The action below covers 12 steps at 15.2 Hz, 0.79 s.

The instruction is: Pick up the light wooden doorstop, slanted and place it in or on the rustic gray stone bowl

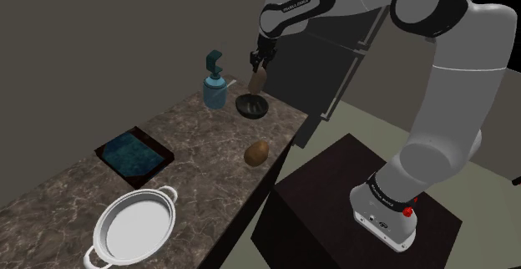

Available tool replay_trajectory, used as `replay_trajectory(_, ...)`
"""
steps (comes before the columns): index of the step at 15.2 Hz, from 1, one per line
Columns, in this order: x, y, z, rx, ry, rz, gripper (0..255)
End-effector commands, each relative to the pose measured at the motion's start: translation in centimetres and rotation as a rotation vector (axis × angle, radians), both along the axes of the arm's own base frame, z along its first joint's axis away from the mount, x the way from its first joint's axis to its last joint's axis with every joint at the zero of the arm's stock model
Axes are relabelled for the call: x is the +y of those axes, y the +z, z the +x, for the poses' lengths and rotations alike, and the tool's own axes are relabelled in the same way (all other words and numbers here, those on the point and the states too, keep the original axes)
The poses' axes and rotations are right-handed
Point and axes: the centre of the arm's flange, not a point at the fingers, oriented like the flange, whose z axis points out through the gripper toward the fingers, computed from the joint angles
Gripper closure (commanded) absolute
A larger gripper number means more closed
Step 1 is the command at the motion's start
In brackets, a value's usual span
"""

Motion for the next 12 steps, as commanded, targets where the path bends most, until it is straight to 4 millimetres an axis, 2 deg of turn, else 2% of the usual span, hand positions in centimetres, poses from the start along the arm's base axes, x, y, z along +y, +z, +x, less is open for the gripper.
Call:
replay_trajectory(1, -0.1, -1.1, -0.1, -0.001, 0.0, 0.0, 255)
replay_trajectory(12, -0.1, -6.9, -0.1, -0.001, 0.0, 0.0, 255)
